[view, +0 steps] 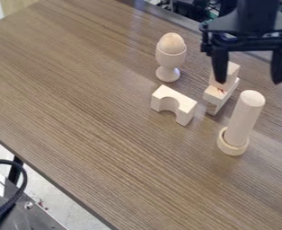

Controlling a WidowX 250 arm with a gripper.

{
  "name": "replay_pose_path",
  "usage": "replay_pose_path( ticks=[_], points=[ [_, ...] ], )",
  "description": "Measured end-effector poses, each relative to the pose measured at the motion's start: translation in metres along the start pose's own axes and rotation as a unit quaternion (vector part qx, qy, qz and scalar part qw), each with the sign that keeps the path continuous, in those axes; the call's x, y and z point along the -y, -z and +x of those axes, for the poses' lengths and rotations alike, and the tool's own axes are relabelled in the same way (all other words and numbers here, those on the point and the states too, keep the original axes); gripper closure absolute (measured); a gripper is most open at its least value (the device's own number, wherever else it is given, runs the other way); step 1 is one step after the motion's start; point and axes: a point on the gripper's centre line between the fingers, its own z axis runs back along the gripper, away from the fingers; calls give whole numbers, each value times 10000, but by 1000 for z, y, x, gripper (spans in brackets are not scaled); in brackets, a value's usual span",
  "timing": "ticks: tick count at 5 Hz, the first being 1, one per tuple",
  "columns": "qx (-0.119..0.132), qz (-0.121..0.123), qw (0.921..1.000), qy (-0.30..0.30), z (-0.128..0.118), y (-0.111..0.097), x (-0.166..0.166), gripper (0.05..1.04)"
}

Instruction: Put the cylinder on top of the cube

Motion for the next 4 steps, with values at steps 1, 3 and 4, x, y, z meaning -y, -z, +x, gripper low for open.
replay_pose_path(
  ticks=[1,3,4],
  points=[
    [-123,-94,9999,67,-7,10,9,84],
    [-270,-111,9994,188,-6,22,16,84],
    [-337,-71,9992,191,-2,31,14,84]
  ],
)
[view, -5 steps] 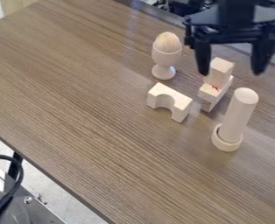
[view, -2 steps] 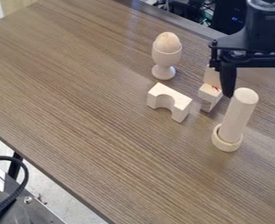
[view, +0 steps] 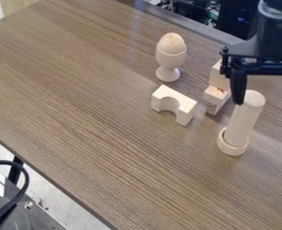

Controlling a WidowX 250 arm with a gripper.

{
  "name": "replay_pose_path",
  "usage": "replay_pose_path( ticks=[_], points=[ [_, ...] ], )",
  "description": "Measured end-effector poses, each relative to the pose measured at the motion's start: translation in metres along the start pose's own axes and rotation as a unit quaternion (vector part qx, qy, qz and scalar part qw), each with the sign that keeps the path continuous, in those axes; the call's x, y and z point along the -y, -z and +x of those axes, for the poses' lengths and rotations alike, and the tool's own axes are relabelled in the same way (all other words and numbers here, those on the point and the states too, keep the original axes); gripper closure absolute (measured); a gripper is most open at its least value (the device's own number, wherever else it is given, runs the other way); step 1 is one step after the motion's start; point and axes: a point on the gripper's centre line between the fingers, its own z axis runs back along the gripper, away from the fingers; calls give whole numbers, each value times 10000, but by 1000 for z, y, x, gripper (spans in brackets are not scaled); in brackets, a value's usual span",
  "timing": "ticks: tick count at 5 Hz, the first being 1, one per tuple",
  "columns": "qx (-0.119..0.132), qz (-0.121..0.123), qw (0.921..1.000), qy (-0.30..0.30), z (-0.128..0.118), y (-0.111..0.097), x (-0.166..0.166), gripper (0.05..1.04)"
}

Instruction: Put the cylinder on top of the cube

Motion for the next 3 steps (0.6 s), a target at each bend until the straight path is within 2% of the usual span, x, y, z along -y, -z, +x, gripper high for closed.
replay_pose_path(
  ticks=[3],
  points=[
    [-87,74,9999,-95,12,12,-6,84]
  ],
)
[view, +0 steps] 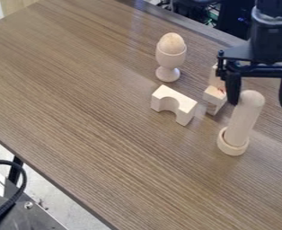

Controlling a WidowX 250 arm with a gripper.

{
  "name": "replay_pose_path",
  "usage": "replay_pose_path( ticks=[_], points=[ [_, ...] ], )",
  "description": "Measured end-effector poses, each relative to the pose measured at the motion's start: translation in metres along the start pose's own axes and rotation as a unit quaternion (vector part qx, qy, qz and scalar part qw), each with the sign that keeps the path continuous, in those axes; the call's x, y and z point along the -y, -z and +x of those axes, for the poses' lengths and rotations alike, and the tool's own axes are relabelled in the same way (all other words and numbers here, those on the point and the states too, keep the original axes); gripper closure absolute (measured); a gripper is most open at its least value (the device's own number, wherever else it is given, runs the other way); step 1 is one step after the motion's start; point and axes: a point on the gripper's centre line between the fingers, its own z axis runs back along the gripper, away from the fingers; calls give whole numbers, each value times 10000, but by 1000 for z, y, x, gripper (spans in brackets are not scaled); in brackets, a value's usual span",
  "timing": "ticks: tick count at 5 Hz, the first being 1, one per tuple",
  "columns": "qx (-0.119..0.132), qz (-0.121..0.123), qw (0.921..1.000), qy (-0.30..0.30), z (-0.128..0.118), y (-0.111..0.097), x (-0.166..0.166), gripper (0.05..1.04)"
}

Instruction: Put the cylinder on top of the cube

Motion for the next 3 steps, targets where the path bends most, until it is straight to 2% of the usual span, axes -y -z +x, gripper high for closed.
replay_pose_path(
  ticks=[1,2,3],
  points=[
    [-53,84,9999,-83,5,10,-5,133],
    [16,31,9998,-175,11,10,-8,423],
    [20,32,9997,-221,12,10,-8,559]
  ],
)
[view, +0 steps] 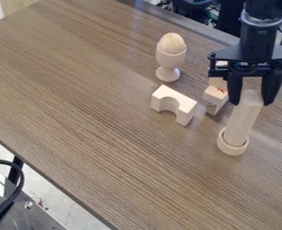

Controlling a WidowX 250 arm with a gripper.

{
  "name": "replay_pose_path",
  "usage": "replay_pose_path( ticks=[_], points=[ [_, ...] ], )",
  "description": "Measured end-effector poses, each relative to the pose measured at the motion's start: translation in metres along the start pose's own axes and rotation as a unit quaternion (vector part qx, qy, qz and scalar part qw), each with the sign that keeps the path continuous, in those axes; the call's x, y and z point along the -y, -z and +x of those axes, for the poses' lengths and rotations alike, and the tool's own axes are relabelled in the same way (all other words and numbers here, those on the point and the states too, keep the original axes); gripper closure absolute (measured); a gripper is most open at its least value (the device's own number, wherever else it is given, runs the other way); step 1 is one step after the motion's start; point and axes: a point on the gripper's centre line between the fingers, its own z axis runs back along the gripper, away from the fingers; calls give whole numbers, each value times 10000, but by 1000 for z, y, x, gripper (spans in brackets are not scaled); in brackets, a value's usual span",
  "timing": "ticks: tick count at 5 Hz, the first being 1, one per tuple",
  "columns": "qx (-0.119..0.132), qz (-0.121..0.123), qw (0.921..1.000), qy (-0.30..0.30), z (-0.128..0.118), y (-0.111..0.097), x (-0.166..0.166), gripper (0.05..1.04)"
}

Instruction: Put the cylinder on top of the cube

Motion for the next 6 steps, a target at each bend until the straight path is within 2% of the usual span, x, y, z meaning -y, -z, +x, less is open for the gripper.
replay_pose_path(
  ticks=[2,3,5,6],
  points=[
    [-76,100,9999,-74,-4,-2,-4,560],
    [136,-194,9996,-172,0,-28,7,560],
    [567,-930,9929,-476,8,-94,21,560],
    [695,-1057,9898,-662,19,-109,18,560]
  ],
)
